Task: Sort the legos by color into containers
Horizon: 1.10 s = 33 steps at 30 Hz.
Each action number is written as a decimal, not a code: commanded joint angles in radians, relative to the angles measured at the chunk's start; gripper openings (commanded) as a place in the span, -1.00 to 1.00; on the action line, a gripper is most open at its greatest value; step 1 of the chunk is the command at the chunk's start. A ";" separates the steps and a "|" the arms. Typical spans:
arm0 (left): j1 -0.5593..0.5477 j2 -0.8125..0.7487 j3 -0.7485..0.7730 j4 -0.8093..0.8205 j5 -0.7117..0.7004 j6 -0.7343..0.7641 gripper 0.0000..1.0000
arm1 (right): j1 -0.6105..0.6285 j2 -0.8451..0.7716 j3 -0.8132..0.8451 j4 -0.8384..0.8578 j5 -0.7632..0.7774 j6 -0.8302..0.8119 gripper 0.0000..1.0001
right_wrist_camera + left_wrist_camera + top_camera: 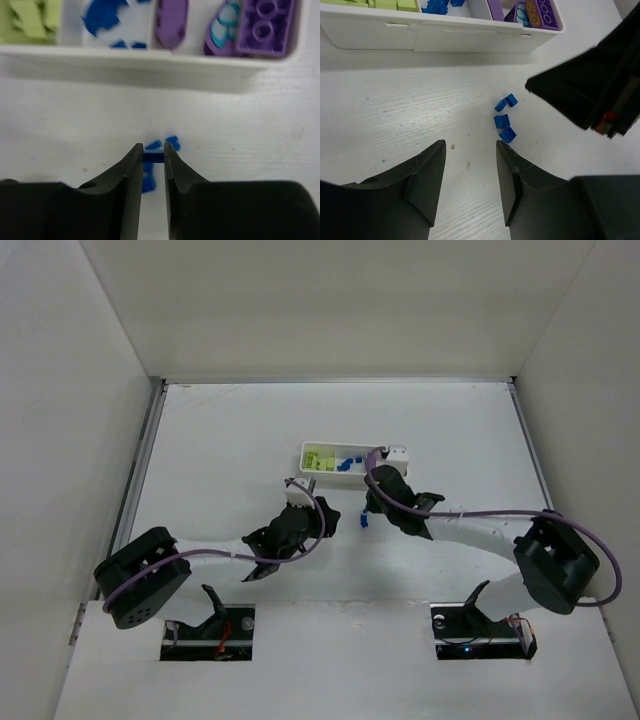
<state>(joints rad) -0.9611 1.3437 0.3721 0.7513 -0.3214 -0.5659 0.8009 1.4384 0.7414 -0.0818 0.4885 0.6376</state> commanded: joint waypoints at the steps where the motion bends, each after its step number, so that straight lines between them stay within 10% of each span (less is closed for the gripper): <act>1: -0.008 0.000 0.008 0.037 -0.005 0.001 -0.16 | -0.025 0.011 0.127 0.088 -0.040 -0.052 -0.48; 12: -0.046 0.044 0.034 0.037 -0.018 0.015 -0.14 | -0.104 0.275 0.394 0.139 -0.123 -0.105 -0.14; 33: -0.313 0.368 0.378 -0.240 -0.389 -0.055 -0.13 | -0.170 -0.298 -0.154 0.290 -0.120 -0.065 0.09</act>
<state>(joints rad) -1.2598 1.6855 0.6846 0.6071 -0.5827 -0.5751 0.6304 1.1843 0.6125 0.1349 0.3687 0.5613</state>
